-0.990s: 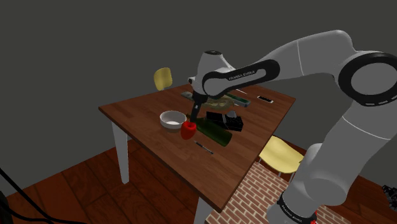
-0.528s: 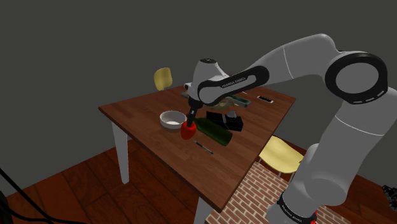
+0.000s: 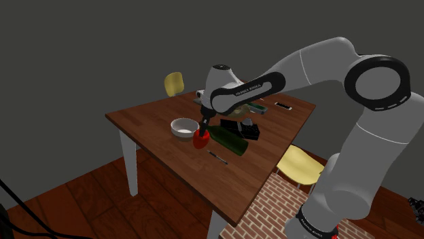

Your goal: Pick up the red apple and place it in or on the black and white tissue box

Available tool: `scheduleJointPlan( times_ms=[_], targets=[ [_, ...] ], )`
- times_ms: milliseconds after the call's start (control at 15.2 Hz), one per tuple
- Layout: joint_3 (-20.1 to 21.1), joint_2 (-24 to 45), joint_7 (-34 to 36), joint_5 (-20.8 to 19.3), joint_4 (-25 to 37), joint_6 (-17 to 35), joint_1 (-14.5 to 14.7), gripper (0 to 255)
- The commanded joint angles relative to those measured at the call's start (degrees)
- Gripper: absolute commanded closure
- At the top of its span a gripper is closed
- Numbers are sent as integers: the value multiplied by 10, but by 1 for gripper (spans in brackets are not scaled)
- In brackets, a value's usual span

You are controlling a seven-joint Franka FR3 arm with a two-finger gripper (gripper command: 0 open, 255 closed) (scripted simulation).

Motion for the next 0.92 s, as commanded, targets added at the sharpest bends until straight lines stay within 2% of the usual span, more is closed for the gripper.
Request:
scheduleJointPlan(
  times_ms=[0,594,858],
  targets=[
    [0,0,0,0,0,0,0,255],
    [0,0,0,0,0,0,0,255],
    [0,-15,-3,3,15,-30,0,255]
  ],
)
